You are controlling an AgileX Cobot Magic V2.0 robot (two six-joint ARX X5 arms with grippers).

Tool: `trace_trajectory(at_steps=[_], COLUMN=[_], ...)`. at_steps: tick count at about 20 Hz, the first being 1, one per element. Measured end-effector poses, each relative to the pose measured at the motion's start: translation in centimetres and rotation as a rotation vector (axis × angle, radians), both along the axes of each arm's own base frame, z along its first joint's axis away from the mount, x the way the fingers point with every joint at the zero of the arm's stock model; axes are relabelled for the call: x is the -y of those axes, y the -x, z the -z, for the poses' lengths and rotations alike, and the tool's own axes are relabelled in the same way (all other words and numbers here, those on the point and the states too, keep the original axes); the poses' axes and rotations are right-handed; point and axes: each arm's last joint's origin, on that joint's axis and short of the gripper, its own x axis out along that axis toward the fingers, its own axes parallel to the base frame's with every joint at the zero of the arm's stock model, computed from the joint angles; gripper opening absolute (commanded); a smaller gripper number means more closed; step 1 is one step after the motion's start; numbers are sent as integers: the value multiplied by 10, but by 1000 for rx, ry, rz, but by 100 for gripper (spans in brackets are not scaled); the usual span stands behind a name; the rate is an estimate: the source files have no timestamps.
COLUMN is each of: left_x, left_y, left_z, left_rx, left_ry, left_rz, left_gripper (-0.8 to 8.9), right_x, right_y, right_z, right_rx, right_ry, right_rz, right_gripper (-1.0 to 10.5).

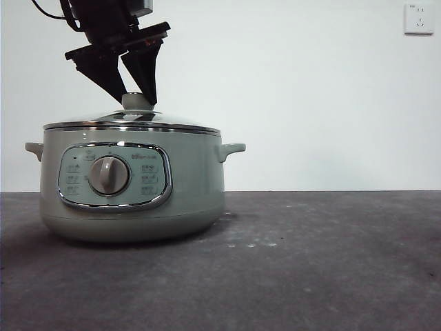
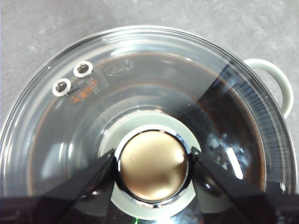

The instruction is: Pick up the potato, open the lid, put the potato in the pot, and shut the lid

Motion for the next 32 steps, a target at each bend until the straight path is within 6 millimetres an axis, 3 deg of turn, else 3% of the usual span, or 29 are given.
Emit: trace_trajectory(at_steps=[4,5,7,8,11,15,18,24,27,28,29,30,32], left_x=[0,0,0,0,-1,-16,-32,-60,-67,-68,-69,-70,-71], left_y=[0,0,0,0,4,43,88,181,200,203,205,207,209], left_z=[0,0,0,0,-4,-49,-78,-116,-125,-126,-127,-128,-129], left_rx=[2,3,0,-2,0,71,66,82,136,144,150,154,162], left_ry=[-7,-7,0,6,22,59,72,89,112,117,120,123,125], left_rz=[11,11,11,14,16,6,15,58,65,65,64,63,64], left_gripper=[22,172,674,778,784,784,784,783,779,640,199,8,-9], right_x=[0,0,0,0,0,0,0,0,0,0,0,0,0], right_y=[0,0,0,0,0,0,0,0,0,0,0,1,2], right_z=[0,0,0,0,0,0,0,0,0,0,0,0,1], right_rx=[0,0,0,0,0,0,-3,-4,-4,-4,-7,-19,-36], right_ry=[0,0,0,0,0,-1,1,-9,-13,-13,-15,-20,-19], right_rz=[0,0,0,0,0,1,3,17,22,22,21,14,3], right_gripper=[691,691,691,691,691,691,691,691,688,612,203,14,-8])
